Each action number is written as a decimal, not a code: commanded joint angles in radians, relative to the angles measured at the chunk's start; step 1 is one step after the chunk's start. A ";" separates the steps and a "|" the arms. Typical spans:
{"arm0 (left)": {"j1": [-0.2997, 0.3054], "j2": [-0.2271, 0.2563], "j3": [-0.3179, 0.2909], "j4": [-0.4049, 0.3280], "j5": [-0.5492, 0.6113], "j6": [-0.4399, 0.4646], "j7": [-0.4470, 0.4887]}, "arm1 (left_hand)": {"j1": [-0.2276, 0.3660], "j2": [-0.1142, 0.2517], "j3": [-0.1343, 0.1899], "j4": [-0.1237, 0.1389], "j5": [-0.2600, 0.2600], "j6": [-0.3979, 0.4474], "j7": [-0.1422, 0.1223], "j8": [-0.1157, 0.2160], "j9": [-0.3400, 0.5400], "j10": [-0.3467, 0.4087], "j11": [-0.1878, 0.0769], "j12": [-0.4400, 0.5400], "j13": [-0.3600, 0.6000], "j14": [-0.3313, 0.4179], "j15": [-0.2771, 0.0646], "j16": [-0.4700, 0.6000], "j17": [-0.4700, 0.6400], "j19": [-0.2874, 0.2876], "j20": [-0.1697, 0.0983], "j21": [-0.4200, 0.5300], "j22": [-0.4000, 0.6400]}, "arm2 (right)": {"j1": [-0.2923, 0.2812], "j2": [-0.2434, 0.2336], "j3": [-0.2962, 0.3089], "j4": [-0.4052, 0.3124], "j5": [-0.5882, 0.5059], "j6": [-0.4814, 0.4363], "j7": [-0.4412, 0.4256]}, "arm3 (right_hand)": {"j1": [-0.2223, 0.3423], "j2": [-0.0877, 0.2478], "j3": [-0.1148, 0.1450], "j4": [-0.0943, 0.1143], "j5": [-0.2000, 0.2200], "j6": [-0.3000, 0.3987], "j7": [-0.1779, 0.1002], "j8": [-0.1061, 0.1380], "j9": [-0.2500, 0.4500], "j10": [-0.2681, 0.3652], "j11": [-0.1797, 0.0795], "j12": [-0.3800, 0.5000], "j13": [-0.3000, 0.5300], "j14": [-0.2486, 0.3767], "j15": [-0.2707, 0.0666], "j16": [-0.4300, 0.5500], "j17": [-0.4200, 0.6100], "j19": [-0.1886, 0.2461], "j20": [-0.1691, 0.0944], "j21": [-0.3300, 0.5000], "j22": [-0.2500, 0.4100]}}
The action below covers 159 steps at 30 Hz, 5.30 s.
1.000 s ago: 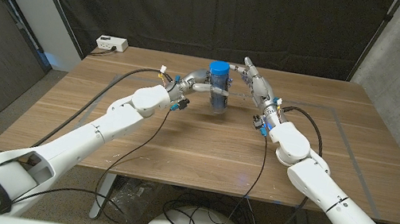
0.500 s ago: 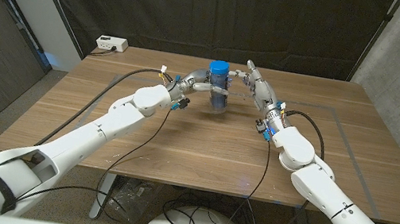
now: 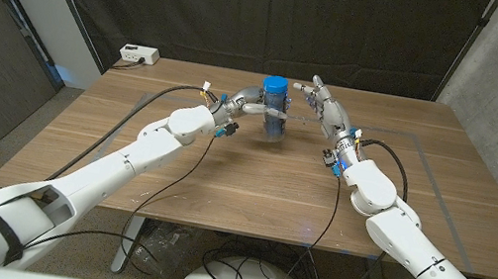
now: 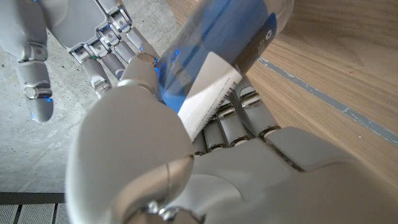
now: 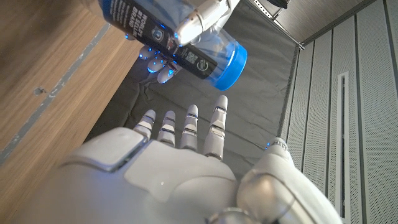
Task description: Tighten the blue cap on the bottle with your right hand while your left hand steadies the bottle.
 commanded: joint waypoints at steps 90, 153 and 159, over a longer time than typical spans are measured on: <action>-0.001 0.022 0.000 -0.029 -0.013 0.047 -0.020 | 0.030 0.078 0.096 0.066 -0.006 0.031 0.020 -0.004 0.004 0.003 -0.005 -0.002 0.004 0.006 0.001 -0.001 0.000 0.009 0.003 -0.006 0.004 | 0.055 0.024 -0.052 0.032 -0.073 -0.019 -0.006 | -0.004 -0.004 -0.004 -0.002 0.005 0.232 -0.052 0.070 -0.002 0.048 -0.063 0.013 0.001 0.007 -0.011 0.010 0.001 -0.020 0.001 -0.016 0.002; 0.039 0.056 0.005 -0.156 0.011 0.145 0.041 | 0.020 0.065 0.109 0.063 -0.007 0.026 0.004 -0.006 0.004 -0.001 -0.020 -0.004 0.004 0.001 -0.006 -0.004 -0.002 -0.006 0.004 -0.015 0.006 | 0.082 0.041 -0.068 0.052 -0.094 -0.051 -0.010 | -0.016 -0.012 -0.013 0.004 0.003 -0.033 -0.030 -0.023 0.003 -0.001 0.019 -0.016 0.003 0.005 -0.010 -0.001 0.003 0.018 0.001 -0.009 0.003; 0.036 0.056 0.004 -0.152 0.006 0.148 0.034 | 0.019 0.066 0.111 0.063 -0.007 0.025 0.006 -0.006 0.004 -0.002 -0.017 -0.004 0.004 0.000 -0.006 -0.004 -0.002 -0.007 0.004 -0.016 0.006 | 0.083 0.040 -0.068 0.046 -0.092 -0.056 -0.011 | -0.016 -0.013 -0.013 0.004 0.003 -0.030 -0.032 -0.019 0.004 -0.003 0.019 -0.016 0.003 0.003 -0.008 -0.001 0.003 0.018 0.001 -0.010 0.003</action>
